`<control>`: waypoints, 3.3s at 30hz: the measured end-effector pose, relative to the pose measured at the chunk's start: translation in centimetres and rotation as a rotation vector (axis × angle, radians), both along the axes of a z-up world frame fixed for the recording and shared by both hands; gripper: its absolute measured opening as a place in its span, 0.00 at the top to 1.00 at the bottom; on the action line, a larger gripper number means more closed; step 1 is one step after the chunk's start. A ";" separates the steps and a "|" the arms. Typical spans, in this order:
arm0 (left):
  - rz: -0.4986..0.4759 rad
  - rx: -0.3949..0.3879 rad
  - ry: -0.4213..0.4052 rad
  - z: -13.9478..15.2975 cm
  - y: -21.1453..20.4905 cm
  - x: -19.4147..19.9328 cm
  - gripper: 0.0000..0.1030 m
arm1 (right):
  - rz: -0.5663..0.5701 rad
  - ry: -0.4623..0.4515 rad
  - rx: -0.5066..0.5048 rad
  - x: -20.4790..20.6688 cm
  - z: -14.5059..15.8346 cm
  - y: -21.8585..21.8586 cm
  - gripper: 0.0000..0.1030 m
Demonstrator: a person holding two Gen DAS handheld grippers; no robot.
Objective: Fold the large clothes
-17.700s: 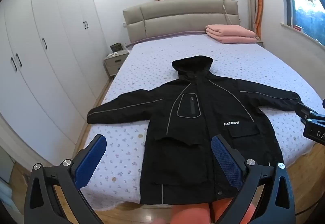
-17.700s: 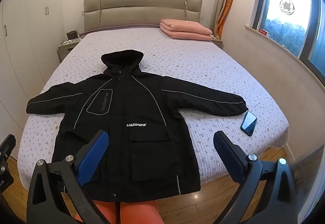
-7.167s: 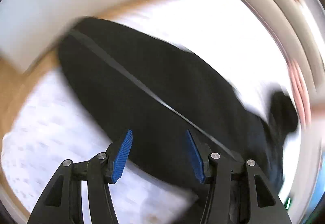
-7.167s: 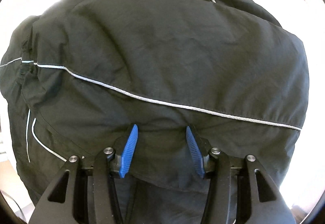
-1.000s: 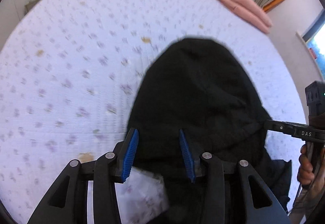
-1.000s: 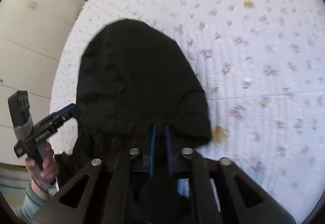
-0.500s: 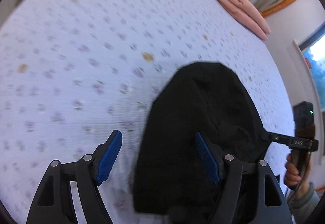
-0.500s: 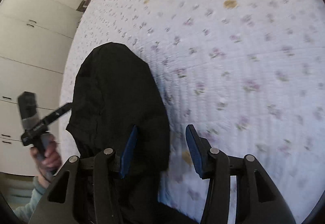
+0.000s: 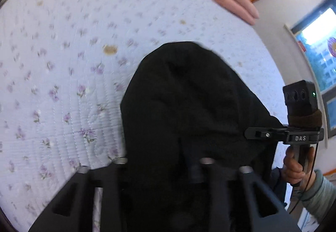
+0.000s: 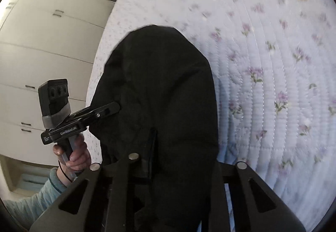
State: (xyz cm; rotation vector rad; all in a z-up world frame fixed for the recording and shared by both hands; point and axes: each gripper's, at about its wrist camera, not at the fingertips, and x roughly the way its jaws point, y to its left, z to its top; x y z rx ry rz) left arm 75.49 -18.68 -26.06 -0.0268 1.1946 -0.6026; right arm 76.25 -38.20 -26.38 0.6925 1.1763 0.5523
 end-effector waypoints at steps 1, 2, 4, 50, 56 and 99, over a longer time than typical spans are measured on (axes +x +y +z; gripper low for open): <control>-0.009 0.013 -0.028 0.9 -0.2 -0.7 0.77 | 0.000 -0.024 -0.013 -0.5 1.0 0.2 0.81; -0.020 0.023 -0.060 2.0 -0.3 -1.7 0.77 | 0.002 -0.041 -0.028 -0.8 1.7 0.8 0.82; -0.033 0.033 -0.112 4.0 -0.4 -3.4 0.78 | 0.005 -0.084 -0.061 -2.1 3.8 1.2 0.83; -0.142 0.168 -0.098 9.6 1.4 -34.6 0.73 | 0.033 -0.122 -0.403 -35.4 15.6 12.7 0.44; -0.138 0.193 -0.015 0.1 3.4 -38.1 0.73 | 0.120 0.128 -0.534 -38.3 4.9 15.4 0.57; 0.175 -0.037 0.127 5.1 10.7 -49.1 0.73 | -0.091 0.062 -0.399 -52.8 8.4 9.2 0.62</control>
